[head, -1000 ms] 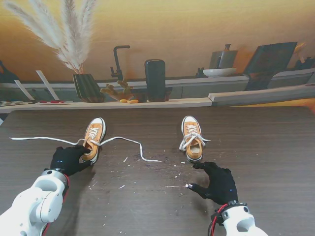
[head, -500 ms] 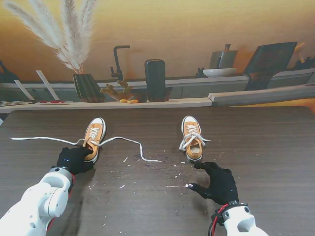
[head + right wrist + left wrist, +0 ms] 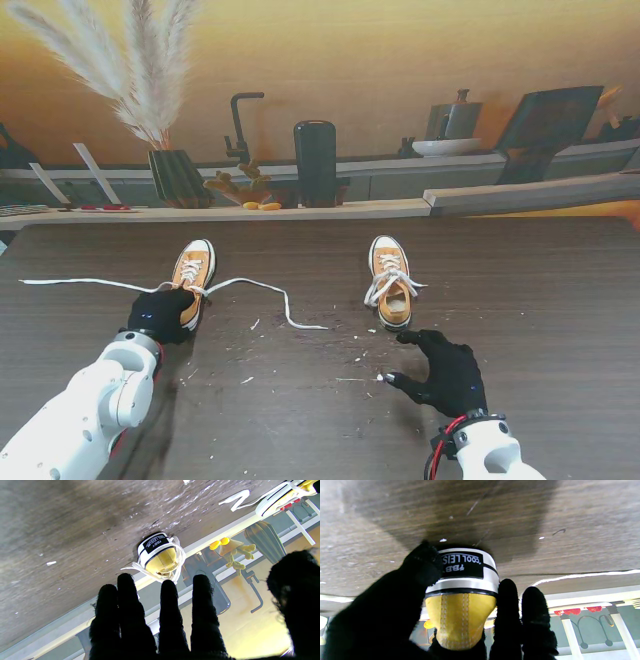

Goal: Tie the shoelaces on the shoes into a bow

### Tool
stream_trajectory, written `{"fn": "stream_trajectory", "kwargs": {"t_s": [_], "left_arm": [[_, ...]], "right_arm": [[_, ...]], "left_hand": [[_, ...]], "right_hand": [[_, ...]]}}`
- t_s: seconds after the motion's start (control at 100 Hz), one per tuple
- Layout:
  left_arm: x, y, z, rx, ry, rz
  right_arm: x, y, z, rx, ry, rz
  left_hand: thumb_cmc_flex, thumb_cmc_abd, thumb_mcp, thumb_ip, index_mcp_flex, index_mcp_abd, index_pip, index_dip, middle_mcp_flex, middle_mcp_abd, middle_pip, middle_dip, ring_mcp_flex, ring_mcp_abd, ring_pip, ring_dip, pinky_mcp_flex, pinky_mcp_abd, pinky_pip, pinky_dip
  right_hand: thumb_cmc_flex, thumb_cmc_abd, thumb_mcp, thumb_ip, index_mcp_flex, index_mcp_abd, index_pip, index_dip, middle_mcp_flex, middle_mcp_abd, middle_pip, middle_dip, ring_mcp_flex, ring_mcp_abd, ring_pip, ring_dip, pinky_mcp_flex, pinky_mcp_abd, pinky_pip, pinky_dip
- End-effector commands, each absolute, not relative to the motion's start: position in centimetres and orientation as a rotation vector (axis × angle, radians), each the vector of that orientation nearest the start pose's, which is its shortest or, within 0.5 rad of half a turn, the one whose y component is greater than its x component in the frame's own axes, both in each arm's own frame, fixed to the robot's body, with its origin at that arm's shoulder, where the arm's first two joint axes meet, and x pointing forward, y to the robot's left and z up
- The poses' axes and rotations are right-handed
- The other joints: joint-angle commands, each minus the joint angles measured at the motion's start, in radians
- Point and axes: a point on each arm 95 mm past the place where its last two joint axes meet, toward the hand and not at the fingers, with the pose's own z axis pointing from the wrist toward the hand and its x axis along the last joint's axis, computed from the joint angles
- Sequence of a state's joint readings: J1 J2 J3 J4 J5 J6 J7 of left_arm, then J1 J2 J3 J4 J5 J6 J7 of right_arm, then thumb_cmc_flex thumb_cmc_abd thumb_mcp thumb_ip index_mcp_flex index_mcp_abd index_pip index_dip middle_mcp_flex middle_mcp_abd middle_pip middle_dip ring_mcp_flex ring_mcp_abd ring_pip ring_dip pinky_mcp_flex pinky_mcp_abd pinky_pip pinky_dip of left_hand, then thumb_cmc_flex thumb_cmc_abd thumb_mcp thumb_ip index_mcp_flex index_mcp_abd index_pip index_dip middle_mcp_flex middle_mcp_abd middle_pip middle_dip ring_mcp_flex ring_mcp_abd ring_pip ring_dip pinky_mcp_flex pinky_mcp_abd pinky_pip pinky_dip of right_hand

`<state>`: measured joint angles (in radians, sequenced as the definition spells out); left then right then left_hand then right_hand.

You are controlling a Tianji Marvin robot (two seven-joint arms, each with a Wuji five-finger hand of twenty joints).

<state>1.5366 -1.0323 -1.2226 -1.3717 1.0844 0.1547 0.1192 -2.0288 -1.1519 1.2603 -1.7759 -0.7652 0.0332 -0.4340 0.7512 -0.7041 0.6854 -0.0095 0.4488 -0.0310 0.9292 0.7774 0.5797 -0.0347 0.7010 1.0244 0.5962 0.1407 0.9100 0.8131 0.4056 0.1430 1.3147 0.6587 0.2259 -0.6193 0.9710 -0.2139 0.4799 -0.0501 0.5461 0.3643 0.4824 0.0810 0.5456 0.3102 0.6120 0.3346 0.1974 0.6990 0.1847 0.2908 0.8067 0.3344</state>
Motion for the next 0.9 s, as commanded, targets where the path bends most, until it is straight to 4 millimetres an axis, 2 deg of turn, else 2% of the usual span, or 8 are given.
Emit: {"fn": "stream_trajectory", "kwargs": {"t_s": [0.0, 0.06, 0.15, 0.24, 0.32, 0.55, 0.89], "left_arm": [[39.9, 8.3, -40.2, -1.285, 1.493, -1.041], [40.0, 8.2, -40.4, -1.292, 1.489, -1.043], [39.9, 8.0, -40.7, -1.290, 1.465, -1.062], [39.9, 7.8, -40.9, -1.287, 1.424, -1.106], [39.7, 7.6, -40.8, -1.283, 1.391, -1.147], [39.1, 6.7, -39.8, -1.251, 1.299, -1.232], [37.2, 3.3, -36.2, -1.243, 1.181, -1.315]], "right_arm": [[25.9, 0.7, -37.4, 1.570, 1.056, 1.660], [25.9, 0.7, -37.4, 1.572, 1.053, 1.659], [25.9, 0.6, -37.4, 1.574, 1.049, 1.659], [25.8, 0.6, -37.4, 1.574, 1.045, 1.660], [25.8, 0.6, -37.3, 1.573, 1.045, 1.662], [25.7, 0.7, -37.3, 1.565, 1.043, 1.673], [25.6, 0.8, -37.2, 1.558, 1.037, 1.678]], "left_hand": [[0.223, 0.001, 0.017, -0.014, 0.036, -0.148, 0.104, 0.085, 0.032, 0.021, 0.040, 0.088, 0.031, -0.159, 0.050, 0.050, 0.033, -0.073, 0.065, -0.012], [0.284, -0.001, -0.011, -0.012, 0.045, -0.154, 0.167, 0.138, 0.072, 0.025, 0.080, 0.162, 0.047, -0.176, 0.143, 0.074, 0.074, -0.106, 0.132, -0.005], [0.343, -0.007, -0.018, -0.003, 0.094, -0.177, 0.261, 0.219, 0.154, 0.011, 0.152, 0.219, 0.082, -0.206, 0.269, 0.049, 0.143, -0.125, 0.213, -0.004], [0.366, -0.040, 0.066, 0.013, 0.192, -0.187, 0.345, 0.295, 0.240, -0.003, 0.255, 0.226, 0.118, -0.217, 0.362, 0.003, 0.206, -0.122, 0.273, -0.003], [0.367, -0.046, 0.119, 0.028, 0.265, -0.183, 0.380, 0.322, 0.296, -0.003, 0.309, 0.220, 0.134, -0.231, 0.418, 0.016, 0.246, -0.118, 0.298, 0.001], [0.358, -0.044, 0.159, 0.042, 0.291, -0.176, 0.384, 0.330, 0.320, -0.002, 0.326, 0.221, 0.149, -0.240, 0.443, 0.049, 0.281, -0.123, 0.323, 0.008], [0.362, -0.045, 0.157, 0.035, 0.289, -0.152, 0.368, 0.324, 0.319, 0.018, 0.316, 0.223, 0.153, -0.227, 0.435, 0.055, 0.284, -0.113, 0.331, 0.008]], "right_hand": [[0.019, 0.009, -0.013, 0.030, -0.012, 0.008, 0.003, -0.018, -0.020, 0.012, 0.008, -0.006, 0.017, 0.023, 0.008, 0.022, 0.002, -0.018, 0.012, 0.008], [0.022, 0.009, -0.012, 0.031, -0.009, 0.011, 0.005, -0.018, -0.018, 0.013, 0.010, -0.005, 0.016, 0.024, 0.007, 0.023, 0.003, -0.017, 0.012, 0.007], [0.025, 0.009, -0.011, 0.032, -0.003, 0.011, 0.007, -0.018, -0.015, 0.015, 0.011, -0.005, 0.020, 0.026, 0.008, 0.025, 0.004, -0.017, 0.013, 0.007], [0.027, 0.007, -0.009, 0.032, 0.002, 0.014, 0.008, -0.018, -0.011, 0.017, 0.012, -0.005, 0.022, 0.025, 0.008, 0.026, 0.006, -0.017, 0.015, 0.006], [0.027, 0.006, -0.008, 0.033, 0.006, 0.015, 0.008, -0.018, -0.009, 0.018, 0.012, -0.005, 0.024, 0.026, 0.009, 0.028, 0.006, -0.016, 0.016, 0.005], [0.026, 0.002, -0.004, 0.032, 0.014, 0.019, 0.008, -0.019, -0.005, 0.020, 0.011, -0.005, 0.024, 0.025, 0.010, 0.033, 0.007, -0.016, 0.019, 0.002], [0.025, 0.003, -0.005, 0.031, 0.018, 0.022, 0.005, -0.020, -0.002, 0.021, 0.011, -0.005, 0.023, 0.025, 0.009, 0.038, 0.007, -0.015, 0.023, -0.003]]}}
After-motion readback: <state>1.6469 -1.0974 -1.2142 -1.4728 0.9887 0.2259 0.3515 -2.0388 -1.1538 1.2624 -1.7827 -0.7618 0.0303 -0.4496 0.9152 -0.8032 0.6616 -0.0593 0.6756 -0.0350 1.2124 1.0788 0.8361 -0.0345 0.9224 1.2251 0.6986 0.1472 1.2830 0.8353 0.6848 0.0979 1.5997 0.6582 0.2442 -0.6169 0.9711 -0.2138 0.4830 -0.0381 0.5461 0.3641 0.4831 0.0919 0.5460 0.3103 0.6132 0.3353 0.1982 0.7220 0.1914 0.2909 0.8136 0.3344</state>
